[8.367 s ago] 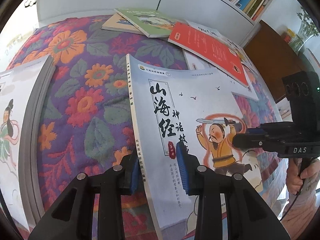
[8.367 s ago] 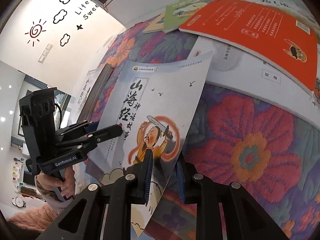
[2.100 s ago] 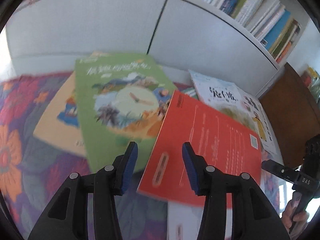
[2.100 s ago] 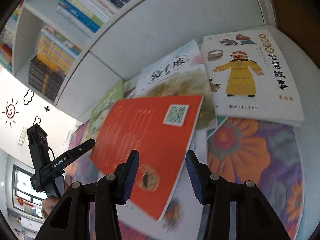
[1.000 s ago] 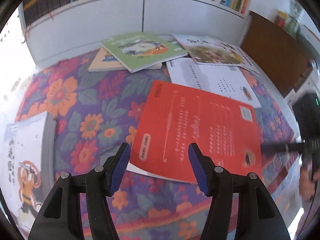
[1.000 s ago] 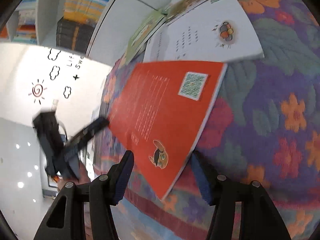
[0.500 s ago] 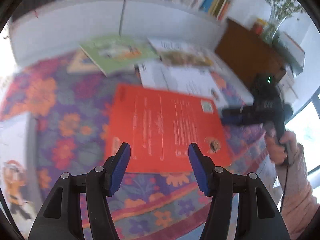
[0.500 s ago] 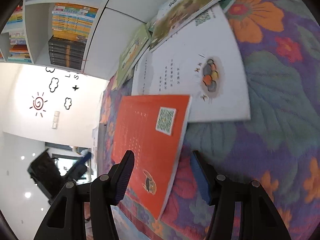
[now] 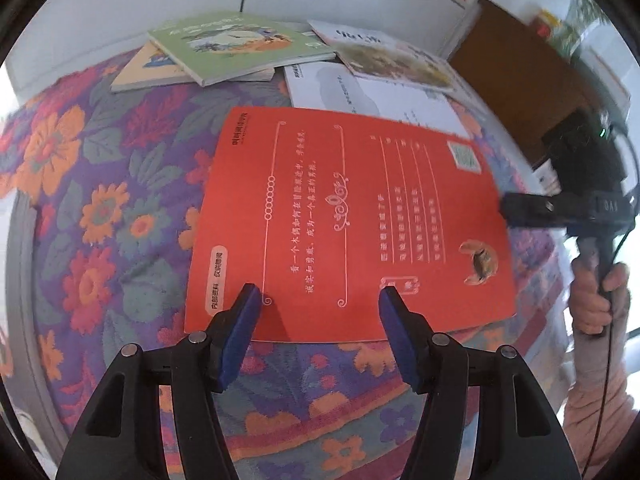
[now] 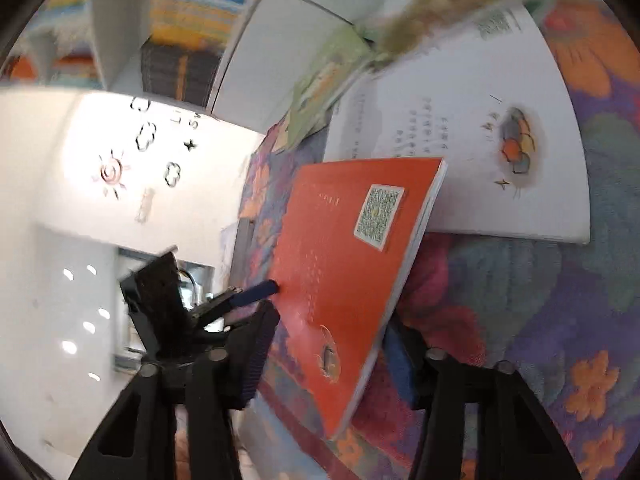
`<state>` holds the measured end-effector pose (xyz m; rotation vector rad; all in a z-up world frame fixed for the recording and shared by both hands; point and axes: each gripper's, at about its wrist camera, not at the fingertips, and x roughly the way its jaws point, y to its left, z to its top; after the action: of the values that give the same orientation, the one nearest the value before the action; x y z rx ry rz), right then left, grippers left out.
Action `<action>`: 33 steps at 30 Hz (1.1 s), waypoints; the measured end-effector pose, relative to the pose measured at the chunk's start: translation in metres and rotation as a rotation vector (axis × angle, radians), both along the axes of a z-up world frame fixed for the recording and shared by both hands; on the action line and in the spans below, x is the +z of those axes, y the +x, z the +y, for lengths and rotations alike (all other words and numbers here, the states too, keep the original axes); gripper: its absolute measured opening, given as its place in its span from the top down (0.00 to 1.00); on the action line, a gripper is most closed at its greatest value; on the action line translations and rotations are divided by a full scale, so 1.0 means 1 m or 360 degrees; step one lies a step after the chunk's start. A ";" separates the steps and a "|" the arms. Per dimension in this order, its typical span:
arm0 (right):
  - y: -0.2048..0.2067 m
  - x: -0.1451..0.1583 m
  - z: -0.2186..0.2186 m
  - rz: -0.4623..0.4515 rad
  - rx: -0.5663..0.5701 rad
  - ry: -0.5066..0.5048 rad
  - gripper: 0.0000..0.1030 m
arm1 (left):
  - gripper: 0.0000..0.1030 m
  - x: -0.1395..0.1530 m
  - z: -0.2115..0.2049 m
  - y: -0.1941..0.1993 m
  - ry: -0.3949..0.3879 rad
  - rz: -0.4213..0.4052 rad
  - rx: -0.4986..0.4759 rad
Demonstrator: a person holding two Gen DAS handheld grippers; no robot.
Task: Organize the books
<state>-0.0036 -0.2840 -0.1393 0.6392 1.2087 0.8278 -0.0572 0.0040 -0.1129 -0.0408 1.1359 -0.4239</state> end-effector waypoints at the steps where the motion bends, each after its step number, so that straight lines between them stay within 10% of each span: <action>1: 0.000 0.001 0.001 -0.0030 -0.0033 -0.0067 0.66 | 0.42 0.000 0.000 0.001 0.0014 -0.0006 -0.0001; 9: 0.005 -0.004 -0.011 -0.0016 -0.0266 -0.0013 0.87 | 0.41 0.001 0.009 0.005 -0.0071 -0.0034 0.0030; 15: -0.025 0.110 0.022 -0.0504 -0.0077 -0.0169 0.88 | 0.41 0.031 -0.002 0.034 -0.0430 -0.0041 -0.0013; 19: -0.040 0.147 0.051 -0.0677 -0.0003 -0.0424 0.88 | 0.41 0.063 0.001 0.031 -0.0457 -0.0192 -0.0012; 22: -0.050 0.149 0.063 -0.0675 0.0071 -0.0313 0.88 | 0.41 0.067 0.023 0.014 -0.0488 -0.0201 0.0019; 27: -0.110 0.162 0.116 -0.0977 0.0360 -0.0394 0.87 | 0.41 0.038 0.080 -0.017 -0.0453 -0.0040 0.0230; 33: -0.135 0.155 0.175 -0.0995 0.0558 -0.0361 0.83 | 0.41 0.023 0.135 -0.066 -0.0357 0.0000 0.0470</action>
<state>-0.1383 -0.1085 0.0152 -0.0360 0.8239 1.0624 -0.1237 0.1394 -0.0902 -0.4001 1.0583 -0.2854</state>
